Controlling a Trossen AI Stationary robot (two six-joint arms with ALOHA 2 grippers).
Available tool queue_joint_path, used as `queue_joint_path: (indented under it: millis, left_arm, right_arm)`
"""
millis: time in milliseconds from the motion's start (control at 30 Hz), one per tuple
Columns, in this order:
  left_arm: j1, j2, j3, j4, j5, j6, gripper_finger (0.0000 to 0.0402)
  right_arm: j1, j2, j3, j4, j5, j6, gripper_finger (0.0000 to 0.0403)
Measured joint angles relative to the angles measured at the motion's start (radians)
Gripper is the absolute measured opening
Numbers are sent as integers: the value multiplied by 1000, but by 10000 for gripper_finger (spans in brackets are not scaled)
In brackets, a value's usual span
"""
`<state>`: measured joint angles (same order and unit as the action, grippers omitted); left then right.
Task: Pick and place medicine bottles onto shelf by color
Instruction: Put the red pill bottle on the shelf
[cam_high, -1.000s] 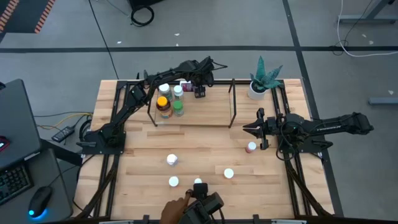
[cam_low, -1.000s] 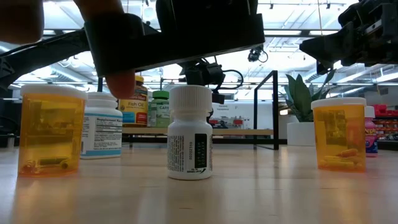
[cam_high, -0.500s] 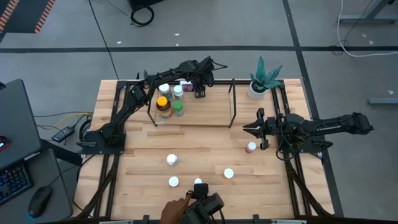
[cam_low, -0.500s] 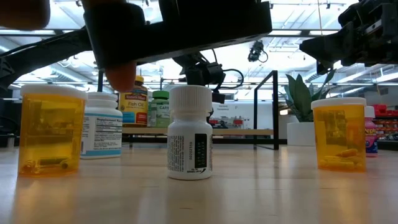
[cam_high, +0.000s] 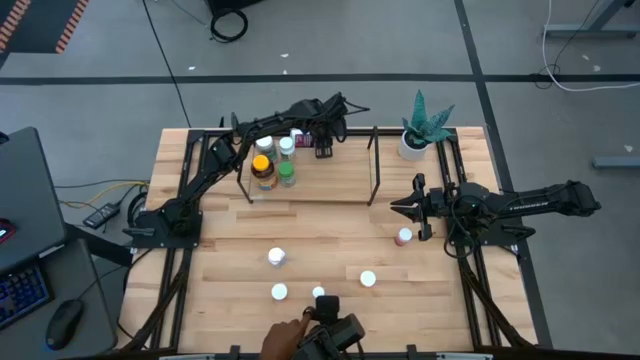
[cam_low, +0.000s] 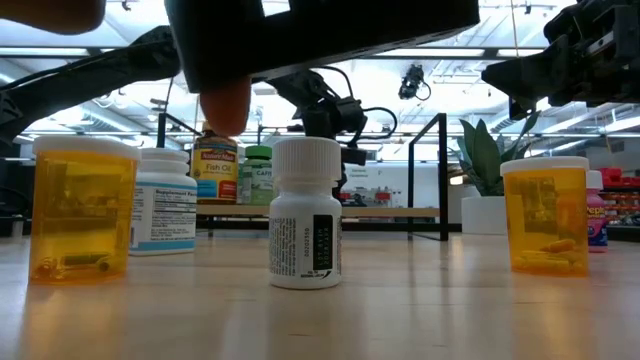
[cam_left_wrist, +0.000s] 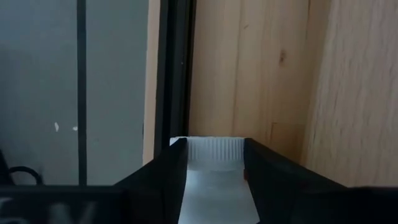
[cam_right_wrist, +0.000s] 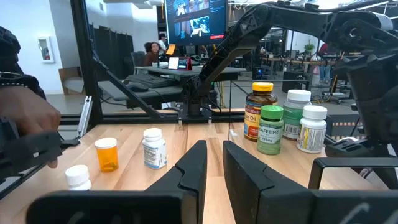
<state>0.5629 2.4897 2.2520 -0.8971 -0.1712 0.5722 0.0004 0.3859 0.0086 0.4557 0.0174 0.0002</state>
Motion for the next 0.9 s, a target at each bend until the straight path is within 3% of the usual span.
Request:
queue_joint_path:
  millis: [900]
  left_arm:
    - [1, -19, 8, -41, -20, -15, 122]
  right_arm:
    - [0, 0, 0, 0, 0, 0, 62]
